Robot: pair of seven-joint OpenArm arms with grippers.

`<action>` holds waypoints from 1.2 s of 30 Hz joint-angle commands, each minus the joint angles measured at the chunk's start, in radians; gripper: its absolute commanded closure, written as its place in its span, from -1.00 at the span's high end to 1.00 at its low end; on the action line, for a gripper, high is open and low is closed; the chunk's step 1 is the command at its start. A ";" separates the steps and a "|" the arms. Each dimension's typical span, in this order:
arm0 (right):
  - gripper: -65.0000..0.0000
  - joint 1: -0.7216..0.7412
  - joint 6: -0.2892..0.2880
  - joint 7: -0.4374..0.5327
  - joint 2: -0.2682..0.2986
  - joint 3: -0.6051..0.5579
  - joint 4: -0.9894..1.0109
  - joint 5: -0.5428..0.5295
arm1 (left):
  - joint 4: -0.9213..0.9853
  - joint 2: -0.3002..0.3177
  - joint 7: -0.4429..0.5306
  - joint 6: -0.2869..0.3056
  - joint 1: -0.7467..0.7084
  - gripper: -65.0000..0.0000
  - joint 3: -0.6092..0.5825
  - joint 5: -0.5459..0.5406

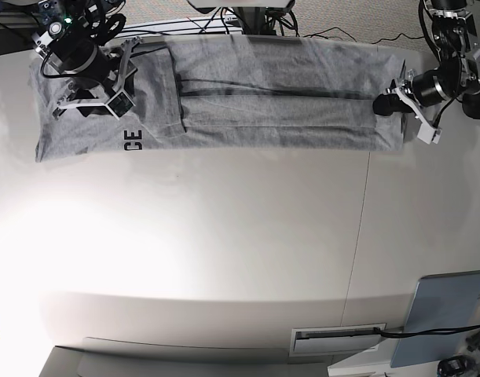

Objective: Fold the T-shirt properly
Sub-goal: 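Grip the folded shirt with both grippers and drag it straight, then release the left gripper and move it to the shirt's middle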

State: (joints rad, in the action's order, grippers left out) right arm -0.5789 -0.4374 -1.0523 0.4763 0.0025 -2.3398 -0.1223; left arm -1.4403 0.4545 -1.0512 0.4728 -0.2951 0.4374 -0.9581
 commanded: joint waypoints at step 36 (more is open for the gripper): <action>-0.19 0.000 0.095 0.190 0.008 0.240 0.131 0.051 | -0.750 -0.222 0.053 -0.401 -0.159 -1.00 -0.451 0.396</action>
State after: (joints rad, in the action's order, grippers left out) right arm -0.5793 -0.3508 -0.8814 0.4709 0.2337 -2.1933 -0.0772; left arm -2.1715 0.2298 -1.0210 0.0711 -0.4591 -0.0200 -0.5438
